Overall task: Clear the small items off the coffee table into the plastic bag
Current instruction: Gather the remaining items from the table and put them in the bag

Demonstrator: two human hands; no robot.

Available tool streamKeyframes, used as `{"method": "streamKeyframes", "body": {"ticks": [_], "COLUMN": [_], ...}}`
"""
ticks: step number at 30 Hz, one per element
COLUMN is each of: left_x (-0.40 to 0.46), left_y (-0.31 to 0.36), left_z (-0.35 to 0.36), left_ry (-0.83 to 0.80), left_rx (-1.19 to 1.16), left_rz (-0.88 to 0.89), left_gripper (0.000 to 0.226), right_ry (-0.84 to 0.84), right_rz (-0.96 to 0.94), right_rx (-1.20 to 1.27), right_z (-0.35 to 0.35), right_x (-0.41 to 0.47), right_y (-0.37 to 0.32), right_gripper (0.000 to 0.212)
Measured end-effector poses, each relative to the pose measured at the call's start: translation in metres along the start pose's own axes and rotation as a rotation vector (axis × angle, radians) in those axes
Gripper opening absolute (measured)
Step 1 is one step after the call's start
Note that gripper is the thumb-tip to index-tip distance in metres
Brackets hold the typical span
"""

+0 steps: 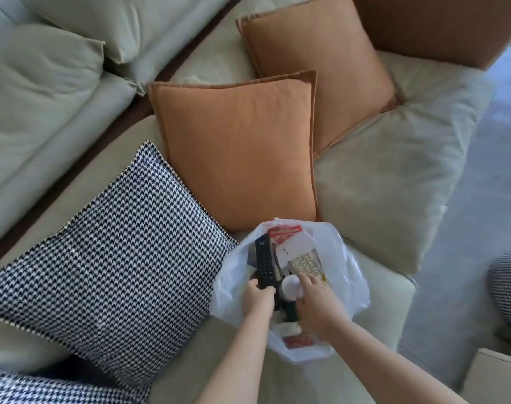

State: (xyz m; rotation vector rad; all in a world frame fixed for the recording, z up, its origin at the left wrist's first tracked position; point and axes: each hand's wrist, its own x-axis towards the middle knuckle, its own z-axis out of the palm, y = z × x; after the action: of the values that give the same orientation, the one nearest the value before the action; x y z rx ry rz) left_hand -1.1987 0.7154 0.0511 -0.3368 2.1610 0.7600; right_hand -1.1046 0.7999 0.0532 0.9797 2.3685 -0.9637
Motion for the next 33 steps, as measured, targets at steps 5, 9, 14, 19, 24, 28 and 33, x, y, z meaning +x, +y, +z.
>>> {"method": "streamKeyframes", "body": {"ticks": [5, 9, 14, 19, 24, 28, 33], "left_x": [-0.055, -0.117, -0.195, -0.271, -0.339, -0.386, -0.445], "left_y": [0.015, 0.026, 0.037, 0.034, 0.011, -0.025, -0.083], "left_z": [-0.015, -0.025, -0.027, -0.017, 0.000, 0.021, 0.053], "left_ry": [-0.096, -0.148, -0.157, -0.197, -0.245, -0.261, -0.290], "left_rx": [0.155, 0.377, 0.676, 0.948, 1.123, 1.256, 1.427], "left_rz": [0.181, 0.412, 0.690, 0.941, 1.186, 1.369, 1.585], "left_gripper": [0.042, 0.035, 0.037, 0.041, 0.035, 0.036, 0.038], "right_ry": [0.041, 0.160, 0.353, 0.484, 0.573, 0.602, 0.588], "right_rz": [0.052, 0.112, 0.199, 0.295, 0.409, 0.525, 0.657], "right_rx": [-0.015, -0.010, 0.020, -0.011, -0.018, 0.009, 0.021], "right_z": [-0.025, -0.056, -0.090, -0.109, -0.108, -0.085, -0.041], "right_x": [-0.044, -0.100, -0.177, -0.256, -0.340, -0.410, -0.498], "right_y": [0.007, 0.010, 0.014, 0.026, 0.048, 0.072, 0.102], "right_gripper": [0.041, 0.041, 0.041, 0.037, 0.034, 0.033, 0.034]}}
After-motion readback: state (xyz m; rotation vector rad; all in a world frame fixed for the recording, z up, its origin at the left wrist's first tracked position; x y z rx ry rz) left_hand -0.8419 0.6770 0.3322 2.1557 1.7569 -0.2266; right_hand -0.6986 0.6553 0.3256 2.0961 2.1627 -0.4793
